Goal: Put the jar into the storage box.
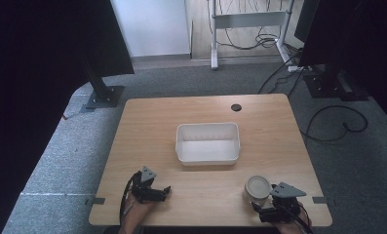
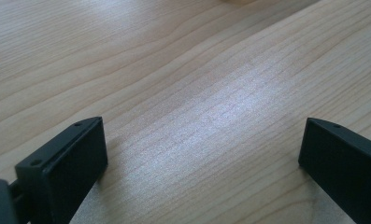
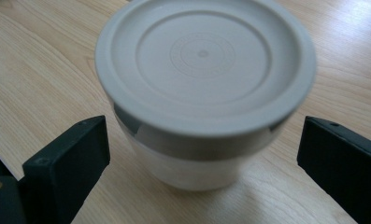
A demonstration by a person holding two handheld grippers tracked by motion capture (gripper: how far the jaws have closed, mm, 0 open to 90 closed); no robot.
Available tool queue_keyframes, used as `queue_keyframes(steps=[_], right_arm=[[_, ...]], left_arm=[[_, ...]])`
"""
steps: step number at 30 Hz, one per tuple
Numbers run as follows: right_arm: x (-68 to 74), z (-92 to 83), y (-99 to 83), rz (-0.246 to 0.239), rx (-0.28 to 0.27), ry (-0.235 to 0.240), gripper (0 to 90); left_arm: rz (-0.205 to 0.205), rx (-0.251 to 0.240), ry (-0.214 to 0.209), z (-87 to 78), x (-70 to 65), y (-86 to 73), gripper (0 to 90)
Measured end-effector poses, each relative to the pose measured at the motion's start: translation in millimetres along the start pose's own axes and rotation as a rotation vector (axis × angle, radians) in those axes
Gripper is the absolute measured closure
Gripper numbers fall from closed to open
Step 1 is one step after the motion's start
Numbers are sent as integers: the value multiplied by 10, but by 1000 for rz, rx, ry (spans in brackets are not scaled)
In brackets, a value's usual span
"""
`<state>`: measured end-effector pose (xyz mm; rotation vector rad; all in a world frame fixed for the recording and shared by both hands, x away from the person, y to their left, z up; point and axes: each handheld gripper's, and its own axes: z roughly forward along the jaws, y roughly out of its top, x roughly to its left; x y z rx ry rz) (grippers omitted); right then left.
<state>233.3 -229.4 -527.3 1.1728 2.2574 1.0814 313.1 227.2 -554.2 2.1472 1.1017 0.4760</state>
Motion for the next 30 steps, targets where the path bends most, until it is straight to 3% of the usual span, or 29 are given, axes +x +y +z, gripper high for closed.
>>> queue_keyframes(steps=[16,30], right_arm=[[30,205,74,21,3,-3,64],[67,215,112,41,4,-32,94]], left_arm=[[0,0,0,0,0,0,9],[0,0,0,0,0,0,9]])
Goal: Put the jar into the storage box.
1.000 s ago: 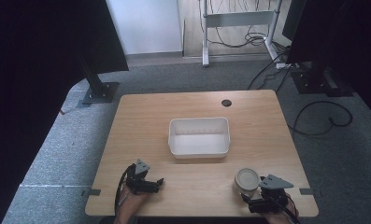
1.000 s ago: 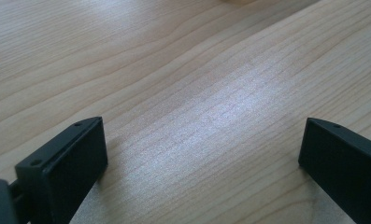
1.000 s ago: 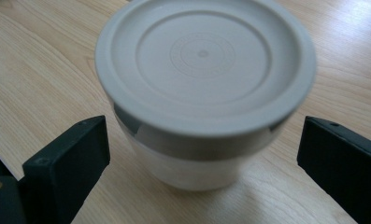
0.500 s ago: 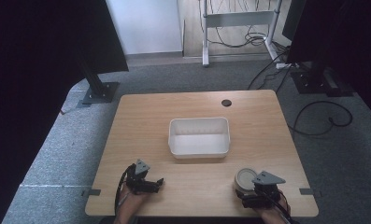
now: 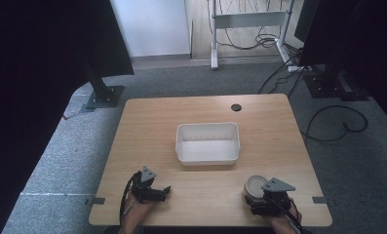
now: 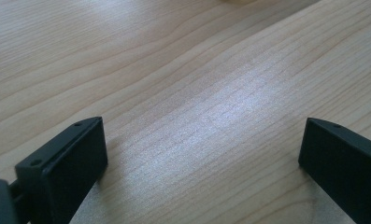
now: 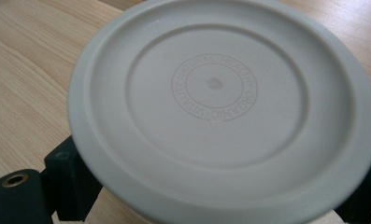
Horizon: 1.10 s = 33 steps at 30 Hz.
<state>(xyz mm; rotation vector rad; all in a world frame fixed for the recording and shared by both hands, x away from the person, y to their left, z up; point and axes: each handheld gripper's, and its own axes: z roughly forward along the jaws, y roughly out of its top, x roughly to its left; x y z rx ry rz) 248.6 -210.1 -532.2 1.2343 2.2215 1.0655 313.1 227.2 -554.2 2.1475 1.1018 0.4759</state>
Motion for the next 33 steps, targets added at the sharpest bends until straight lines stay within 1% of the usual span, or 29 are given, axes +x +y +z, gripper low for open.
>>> queue_keyframes(steps=[11,19,33], right_arm=[[43,30,130,-16,5,-17,94],[78,54,240,-26,2,-17,94],[141,126,414,-45,-13,2,94]], left_arm=[[0,0,0,0,0,0,9],[0,0,0,0,0,0,9],[0,0,0,0,0,0,9]])
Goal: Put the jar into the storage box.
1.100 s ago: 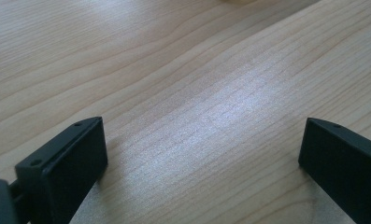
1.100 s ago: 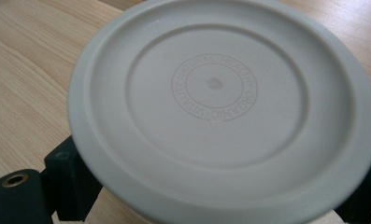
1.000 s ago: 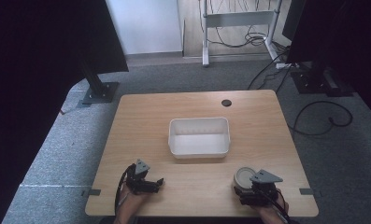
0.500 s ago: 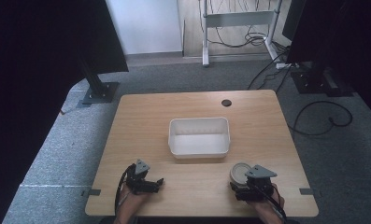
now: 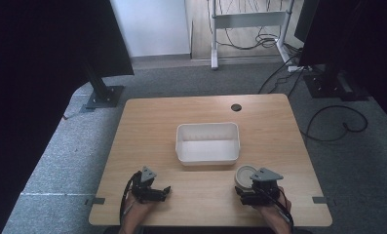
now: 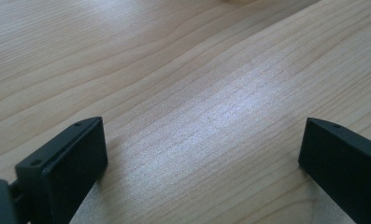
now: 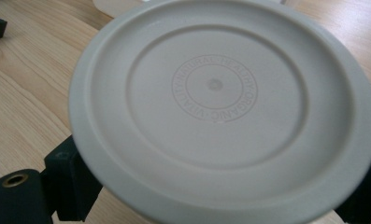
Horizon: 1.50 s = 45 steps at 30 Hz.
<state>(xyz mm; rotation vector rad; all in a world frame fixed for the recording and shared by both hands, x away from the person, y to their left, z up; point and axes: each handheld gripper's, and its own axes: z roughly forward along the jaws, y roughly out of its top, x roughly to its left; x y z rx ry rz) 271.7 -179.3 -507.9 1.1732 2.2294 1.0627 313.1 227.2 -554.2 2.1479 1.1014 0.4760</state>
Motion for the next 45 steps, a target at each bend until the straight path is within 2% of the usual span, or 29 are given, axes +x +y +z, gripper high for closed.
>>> queue_keyframes(steps=[15,45], right_arm=[[123,128,185,-31,-10,22,94],[258,334,529,-68,-30,51,94]], left_arm=[[0,0,0,0,0,0,9],[0,0,0,0,0,0,9]])
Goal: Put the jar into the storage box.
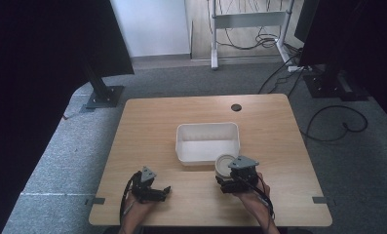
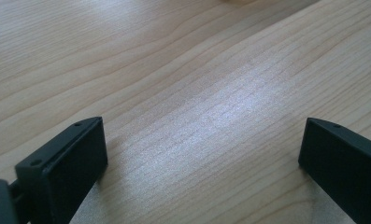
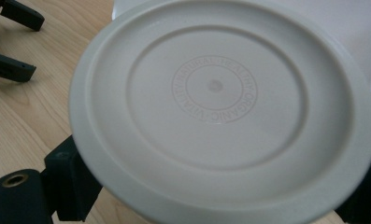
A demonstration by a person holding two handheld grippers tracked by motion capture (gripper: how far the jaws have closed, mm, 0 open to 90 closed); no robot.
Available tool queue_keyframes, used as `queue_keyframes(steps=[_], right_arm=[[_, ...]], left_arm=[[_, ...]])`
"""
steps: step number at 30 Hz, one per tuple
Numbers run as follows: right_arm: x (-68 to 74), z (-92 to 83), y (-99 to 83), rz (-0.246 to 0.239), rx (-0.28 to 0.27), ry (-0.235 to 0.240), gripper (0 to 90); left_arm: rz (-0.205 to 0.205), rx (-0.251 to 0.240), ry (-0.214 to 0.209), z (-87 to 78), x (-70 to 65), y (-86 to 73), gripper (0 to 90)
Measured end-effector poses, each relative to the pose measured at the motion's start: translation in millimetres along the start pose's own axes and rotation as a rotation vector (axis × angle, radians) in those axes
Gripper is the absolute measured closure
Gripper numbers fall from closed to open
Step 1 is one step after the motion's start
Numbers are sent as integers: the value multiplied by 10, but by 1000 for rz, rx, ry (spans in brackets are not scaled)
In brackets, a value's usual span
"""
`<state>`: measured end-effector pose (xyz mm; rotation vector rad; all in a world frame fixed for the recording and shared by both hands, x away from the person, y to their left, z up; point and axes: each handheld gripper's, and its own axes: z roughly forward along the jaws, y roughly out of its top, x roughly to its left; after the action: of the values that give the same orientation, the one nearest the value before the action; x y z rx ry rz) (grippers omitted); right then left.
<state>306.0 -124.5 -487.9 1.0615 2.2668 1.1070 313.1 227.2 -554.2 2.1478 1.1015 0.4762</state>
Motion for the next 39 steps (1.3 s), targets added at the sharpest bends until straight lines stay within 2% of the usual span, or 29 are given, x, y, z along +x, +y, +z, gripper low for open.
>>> queue_keyframes(steps=[15,27,39], right_arm=[[16,211,196,4,-2,15,94],[2,368,318,-5,0,-10,94],[13,515,457,-16,0,-13,94]], left_arm=[[-1,-1,0,1,-1,0,9],[0,0,0,0,0,0,9],[1,0,1,0,1,0,9]])
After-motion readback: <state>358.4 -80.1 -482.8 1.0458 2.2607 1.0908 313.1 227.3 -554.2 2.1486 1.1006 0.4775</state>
